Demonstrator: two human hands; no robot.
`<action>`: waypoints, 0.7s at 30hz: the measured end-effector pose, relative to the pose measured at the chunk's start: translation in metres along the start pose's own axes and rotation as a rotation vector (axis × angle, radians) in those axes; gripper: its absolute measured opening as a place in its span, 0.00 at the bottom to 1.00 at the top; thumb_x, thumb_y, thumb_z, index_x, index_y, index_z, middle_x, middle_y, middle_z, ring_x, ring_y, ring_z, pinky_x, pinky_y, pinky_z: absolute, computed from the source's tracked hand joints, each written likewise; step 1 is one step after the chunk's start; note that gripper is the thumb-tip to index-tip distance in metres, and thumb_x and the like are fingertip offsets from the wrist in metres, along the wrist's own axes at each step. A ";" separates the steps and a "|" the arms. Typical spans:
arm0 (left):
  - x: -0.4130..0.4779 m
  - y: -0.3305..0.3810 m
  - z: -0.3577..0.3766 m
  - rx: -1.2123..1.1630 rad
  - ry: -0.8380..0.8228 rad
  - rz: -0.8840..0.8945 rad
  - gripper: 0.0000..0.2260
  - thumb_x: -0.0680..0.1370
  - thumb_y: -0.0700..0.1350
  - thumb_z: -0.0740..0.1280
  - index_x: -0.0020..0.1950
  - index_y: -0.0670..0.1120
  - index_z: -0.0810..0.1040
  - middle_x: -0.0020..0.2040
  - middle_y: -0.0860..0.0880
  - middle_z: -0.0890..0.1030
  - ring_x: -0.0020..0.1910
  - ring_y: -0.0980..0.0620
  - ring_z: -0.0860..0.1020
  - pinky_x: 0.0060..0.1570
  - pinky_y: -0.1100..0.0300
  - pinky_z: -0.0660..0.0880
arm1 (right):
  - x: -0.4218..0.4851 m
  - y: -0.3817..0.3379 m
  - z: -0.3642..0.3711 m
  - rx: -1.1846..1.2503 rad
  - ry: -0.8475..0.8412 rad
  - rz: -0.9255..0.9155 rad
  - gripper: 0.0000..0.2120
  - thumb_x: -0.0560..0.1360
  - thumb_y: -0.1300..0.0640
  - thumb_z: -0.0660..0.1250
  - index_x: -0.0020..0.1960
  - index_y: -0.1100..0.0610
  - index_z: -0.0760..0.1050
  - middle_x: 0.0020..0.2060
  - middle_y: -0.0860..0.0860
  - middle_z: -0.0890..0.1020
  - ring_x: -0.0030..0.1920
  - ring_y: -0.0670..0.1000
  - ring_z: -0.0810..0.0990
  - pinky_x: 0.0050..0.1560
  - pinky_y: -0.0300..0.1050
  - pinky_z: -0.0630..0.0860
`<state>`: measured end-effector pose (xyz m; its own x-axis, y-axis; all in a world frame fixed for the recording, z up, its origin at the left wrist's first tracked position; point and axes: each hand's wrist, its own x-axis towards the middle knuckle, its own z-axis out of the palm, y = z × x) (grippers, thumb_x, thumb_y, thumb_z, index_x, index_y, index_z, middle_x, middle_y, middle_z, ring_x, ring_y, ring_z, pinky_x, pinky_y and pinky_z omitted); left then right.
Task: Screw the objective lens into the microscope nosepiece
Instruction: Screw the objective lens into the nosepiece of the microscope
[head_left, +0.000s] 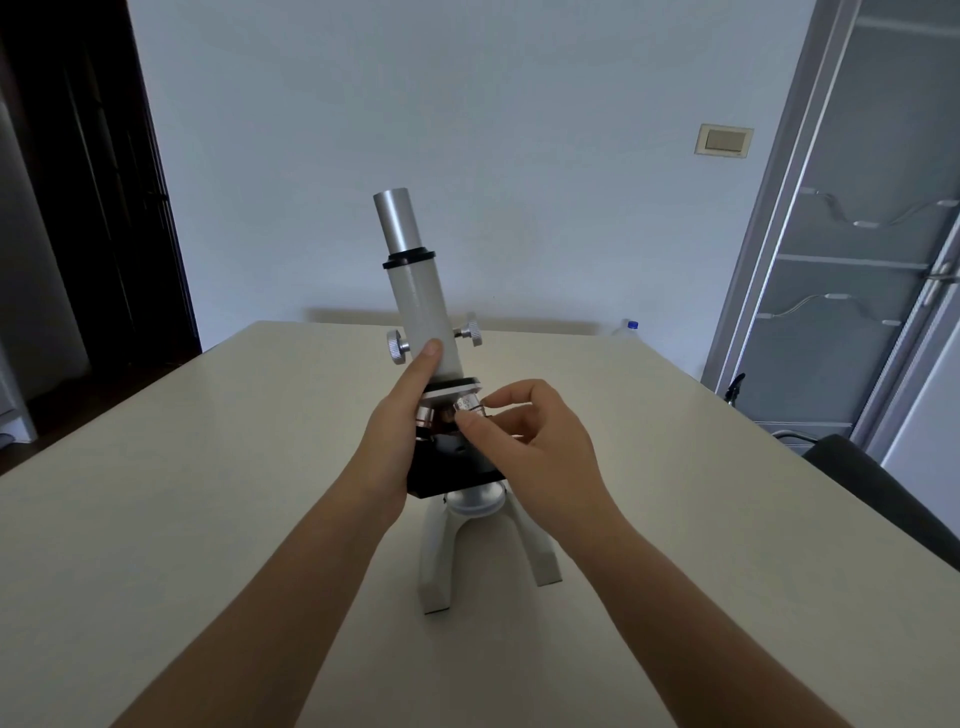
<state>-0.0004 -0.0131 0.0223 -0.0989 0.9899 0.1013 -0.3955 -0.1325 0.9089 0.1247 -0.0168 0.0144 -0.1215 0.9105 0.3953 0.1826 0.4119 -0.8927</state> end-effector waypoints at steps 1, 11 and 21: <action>0.000 0.000 0.000 -0.013 -0.009 -0.001 0.18 0.72 0.59 0.65 0.42 0.45 0.82 0.35 0.46 0.83 0.35 0.49 0.82 0.34 0.60 0.78 | 0.000 0.000 0.000 -0.025 0.001 -0.006 0.12 0.66 0.47 0.73 0.44 0.47 0.72 0.38 0.46 0.84 0.41 0.44 0.82 0.42 0.38 0.75; 0.000 0.000 -0.002 0.007 -0.002 0.013 0.19 0.71 0.61 0.65 0.43 0.45 0.81 0.37 0.45 0.81 0.35 0.48 0.80 0.34 0.60 0.77 | 0.001 0.002 -0.001 -0.130 0.000 -0.027 0.05 0.68 0.47 0.69 0.41 0.47 0.77 0.36 0.43 0.82 0.40 0.39 0.79 0.39 0.30 0.69; 0.001 0.002 -0.003 0.001 -0.011 0.012 0.19 0.71 0.62 0.65 0.36 0.48 0.83 0.36 0.45 0.80 0.37 0.46 0.77 0.37 0.58 0.77 | 0.000 -0.001 -0.001 -0.133 0.012 -0.014 0.09 0.69 0.44 0.68 0.45 0.47 0.79 0.39 0.42 0.84 0.44 0.40 0.80 0.45 0.36 0.72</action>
<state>-0.0043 -0.0127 0.0225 -0.0934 0.9887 0.1169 -0.3933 -0.1445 0.9080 0.1255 -0.0169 0.0153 -0.1134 0.9048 0.4105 0.3089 0.4248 -0.8510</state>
